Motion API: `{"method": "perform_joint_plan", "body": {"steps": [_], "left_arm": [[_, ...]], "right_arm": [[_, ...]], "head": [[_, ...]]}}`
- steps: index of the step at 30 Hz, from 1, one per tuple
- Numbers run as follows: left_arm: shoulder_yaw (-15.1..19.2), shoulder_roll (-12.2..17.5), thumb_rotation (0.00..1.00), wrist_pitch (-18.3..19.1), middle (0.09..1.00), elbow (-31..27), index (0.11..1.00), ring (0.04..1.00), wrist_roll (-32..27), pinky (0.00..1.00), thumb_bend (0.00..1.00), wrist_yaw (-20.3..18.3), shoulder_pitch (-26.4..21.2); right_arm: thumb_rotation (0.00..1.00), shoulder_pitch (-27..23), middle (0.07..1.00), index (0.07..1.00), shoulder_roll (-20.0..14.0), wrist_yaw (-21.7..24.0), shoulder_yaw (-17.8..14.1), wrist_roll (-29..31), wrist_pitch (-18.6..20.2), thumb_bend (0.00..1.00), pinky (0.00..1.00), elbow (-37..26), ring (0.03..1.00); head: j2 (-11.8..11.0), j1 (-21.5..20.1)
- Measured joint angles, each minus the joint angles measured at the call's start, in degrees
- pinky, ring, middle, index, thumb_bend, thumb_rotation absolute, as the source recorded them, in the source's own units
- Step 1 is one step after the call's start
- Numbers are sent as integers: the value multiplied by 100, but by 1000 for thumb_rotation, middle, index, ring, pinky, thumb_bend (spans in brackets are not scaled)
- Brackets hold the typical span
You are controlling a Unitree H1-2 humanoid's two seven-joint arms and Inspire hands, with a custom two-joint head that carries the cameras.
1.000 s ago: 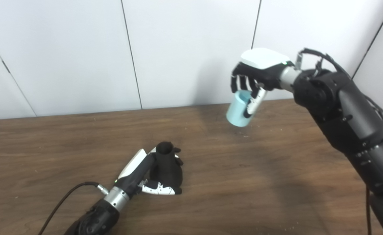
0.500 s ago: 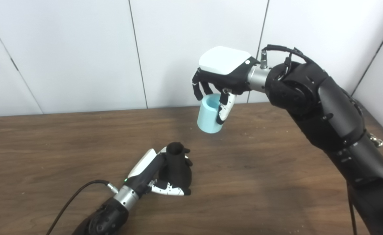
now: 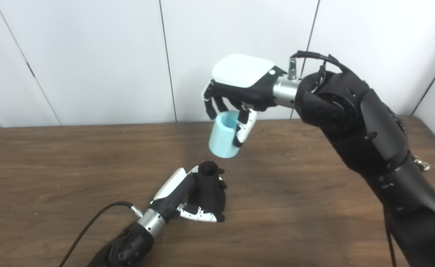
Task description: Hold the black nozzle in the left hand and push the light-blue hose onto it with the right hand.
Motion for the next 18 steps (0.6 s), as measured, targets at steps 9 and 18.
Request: {"method": "perform_joint_plan", "body": {"steps": [9, 18], "left_arm": [[-2, -2, 75, 1, 831, -1, 484, 968, 0, 1000, 524, -5, 0], [-4, -2, 75, 5, 830, -2, 484, 967, 0, 1000, 524, -7, 0]], "right_arm": [[0, -164, 449, 502, 41, 136, 26, 116, -63, 526, 237, 42, 331], [0, -213, 424, 506, 44, 145, 26, 208, -98, 525, 214, 46, 306]], "head": [[26, -17], [62, -9]]}}
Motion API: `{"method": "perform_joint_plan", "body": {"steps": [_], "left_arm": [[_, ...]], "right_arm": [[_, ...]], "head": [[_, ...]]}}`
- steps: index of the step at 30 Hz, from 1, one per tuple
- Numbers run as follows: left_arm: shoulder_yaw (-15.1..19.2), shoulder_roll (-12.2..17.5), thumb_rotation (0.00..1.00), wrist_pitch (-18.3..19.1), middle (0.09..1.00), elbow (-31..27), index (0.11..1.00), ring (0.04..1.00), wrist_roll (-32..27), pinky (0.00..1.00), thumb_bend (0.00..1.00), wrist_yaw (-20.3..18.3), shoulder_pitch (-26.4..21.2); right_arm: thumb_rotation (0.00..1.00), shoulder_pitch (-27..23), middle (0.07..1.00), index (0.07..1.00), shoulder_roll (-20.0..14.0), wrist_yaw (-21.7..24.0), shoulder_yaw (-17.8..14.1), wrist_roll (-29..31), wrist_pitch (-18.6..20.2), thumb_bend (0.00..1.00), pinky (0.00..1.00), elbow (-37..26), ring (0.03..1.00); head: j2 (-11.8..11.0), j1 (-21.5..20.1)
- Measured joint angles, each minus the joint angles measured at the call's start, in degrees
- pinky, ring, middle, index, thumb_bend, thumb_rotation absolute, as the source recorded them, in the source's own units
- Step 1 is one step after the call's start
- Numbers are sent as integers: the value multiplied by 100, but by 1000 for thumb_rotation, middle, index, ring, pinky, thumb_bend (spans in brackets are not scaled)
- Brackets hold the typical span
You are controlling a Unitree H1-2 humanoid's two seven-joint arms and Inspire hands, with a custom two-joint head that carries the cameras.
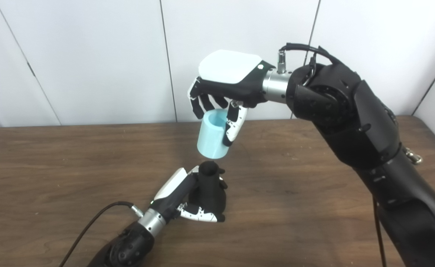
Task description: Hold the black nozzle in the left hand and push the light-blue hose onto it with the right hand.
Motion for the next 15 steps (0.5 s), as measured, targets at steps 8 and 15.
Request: {"method": "perform_joint_plan", "body": {"steps": [8, 15], "left_arm": [[-1, 1, 74, 6, 830, -7, 484, 966, 0, 1000, 524, -1, 1], [-2, 1, 74, 4, 830, -7, 484, 966, 0, 1000, 524, -1, 1]], "right_arm": [[0, -3, 422, 508, 58, 75, 13, -2, 60, 524, 218, 0, 313], [0, -5, 403, 504, 89, 285, 13, 136, 164, 523, 187, -20, 279]], "head": [[26, -26], [35, -26]]}}
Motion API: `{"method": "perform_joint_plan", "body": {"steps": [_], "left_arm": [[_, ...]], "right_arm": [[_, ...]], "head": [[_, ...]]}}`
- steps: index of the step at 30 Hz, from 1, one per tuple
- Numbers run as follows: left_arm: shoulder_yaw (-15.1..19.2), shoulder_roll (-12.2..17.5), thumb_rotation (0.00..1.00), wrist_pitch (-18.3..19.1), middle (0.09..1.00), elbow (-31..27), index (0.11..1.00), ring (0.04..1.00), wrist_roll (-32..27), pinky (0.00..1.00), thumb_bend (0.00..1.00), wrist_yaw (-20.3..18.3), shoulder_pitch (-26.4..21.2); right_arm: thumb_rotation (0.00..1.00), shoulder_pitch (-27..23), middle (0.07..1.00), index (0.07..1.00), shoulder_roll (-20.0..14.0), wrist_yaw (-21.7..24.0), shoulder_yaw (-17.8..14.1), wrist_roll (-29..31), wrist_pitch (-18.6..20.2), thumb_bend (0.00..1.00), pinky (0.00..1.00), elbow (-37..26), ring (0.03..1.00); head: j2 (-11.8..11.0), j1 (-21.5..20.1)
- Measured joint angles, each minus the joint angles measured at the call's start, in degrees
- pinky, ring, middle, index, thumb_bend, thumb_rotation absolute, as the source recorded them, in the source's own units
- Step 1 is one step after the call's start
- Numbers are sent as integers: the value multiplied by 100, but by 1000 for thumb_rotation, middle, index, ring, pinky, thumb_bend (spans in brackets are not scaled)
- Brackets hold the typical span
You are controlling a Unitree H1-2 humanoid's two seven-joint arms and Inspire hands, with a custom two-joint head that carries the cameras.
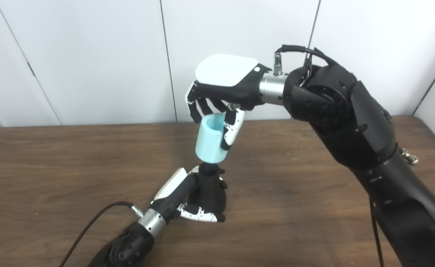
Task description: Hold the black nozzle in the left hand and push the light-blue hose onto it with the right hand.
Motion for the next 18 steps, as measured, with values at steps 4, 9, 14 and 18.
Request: {"method": "perform_joint_plan", "body": {"steps": [4, 9, 14, 18], "left_arm": [[0, 0, 74, 0, 830, 0, 484, 966, 0, 1000, 524, 0, 0], [0, 0, 74, -2, 829, 0, 484, 966, 0, 1000, 524, 0, -1], [0, 0, 74, 0, 830, 0, 484, 966, 0, 1000, 524, -3, -2], [0, -1, 74, 6, 830, -1, 484, 966, 0, 1000, 524, -6, -2]], "right_arm": [[0, -1, 402, 503, 20, 81, 8, 95, 75, 523, 180, -13, 273], [0, -1, 397, 501, 27, 117, 76, 170, 70, 522, 164, 17, 257], [0, -1, 415, 501, 74, 176, 188, 218, 34, 523, 161, 50, 254], [0, -1, 409, 510, 92, 193, 218, 275, 11, 522, 180, 132, 267]], "head": [[35, 9], [44, 9], [62, 17], [70, 26]]}}
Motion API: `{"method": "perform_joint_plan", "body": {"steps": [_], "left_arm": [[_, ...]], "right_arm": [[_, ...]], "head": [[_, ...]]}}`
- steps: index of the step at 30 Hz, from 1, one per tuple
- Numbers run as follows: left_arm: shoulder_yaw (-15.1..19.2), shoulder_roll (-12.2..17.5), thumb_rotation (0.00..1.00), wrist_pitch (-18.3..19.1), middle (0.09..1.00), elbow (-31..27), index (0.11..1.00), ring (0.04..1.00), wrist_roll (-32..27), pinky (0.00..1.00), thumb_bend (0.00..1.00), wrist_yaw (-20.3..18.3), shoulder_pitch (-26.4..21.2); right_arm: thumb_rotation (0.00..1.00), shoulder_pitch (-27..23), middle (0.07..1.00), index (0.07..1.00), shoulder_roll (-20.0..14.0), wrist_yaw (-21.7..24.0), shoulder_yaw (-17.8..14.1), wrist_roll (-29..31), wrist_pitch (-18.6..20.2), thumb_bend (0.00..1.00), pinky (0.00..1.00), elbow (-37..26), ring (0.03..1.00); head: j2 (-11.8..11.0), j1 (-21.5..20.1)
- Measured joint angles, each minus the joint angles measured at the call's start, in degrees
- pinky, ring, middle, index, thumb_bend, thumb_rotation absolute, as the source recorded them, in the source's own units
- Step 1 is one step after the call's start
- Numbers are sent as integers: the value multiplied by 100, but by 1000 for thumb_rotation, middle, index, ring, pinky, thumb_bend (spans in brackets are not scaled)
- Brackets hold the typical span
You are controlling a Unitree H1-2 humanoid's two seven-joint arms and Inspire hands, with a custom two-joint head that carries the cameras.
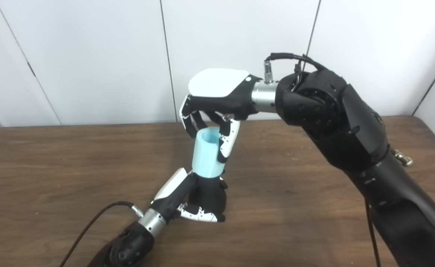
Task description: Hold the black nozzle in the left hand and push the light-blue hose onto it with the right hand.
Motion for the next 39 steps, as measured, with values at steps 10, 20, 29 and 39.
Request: {"method": "perform_joint_plan", "body": {"steps": [10, 20, 29, 39], "left_arm": [[0, 0, 74, 23, 829, -19, 484, 965, 0, 1000, 524, -3, 4], [1, -29, 75, 65, 829, -32, 484, 965, 0, 1000, 524, -5, 12], [0, -40, 75, 86, 829, -41, 484, 965, 0, 1000, 524, -8, 19], [-1, -56, 75, 119, 829, -61, 484, 965, 0, 1000, 524, -10, 34]], "right_arm": [[0, 1, 418, 513, 9, 4, 66, -6, -25, 522, 213, 78, 289], [0, 2, 421, 511, 7, 46, 178, -140, -20, 523, 219, 72, 307], [0, 43, 407, 506, 17, 94, 317, -474, -37, 523, 205, -101, 284], [0, 76, 421, 501, 28, 97, 341, -614, -197, 525, 174, -238, 257]], "head": [[9, 18], [18, 18], [44, 35], [70, 18]]}}
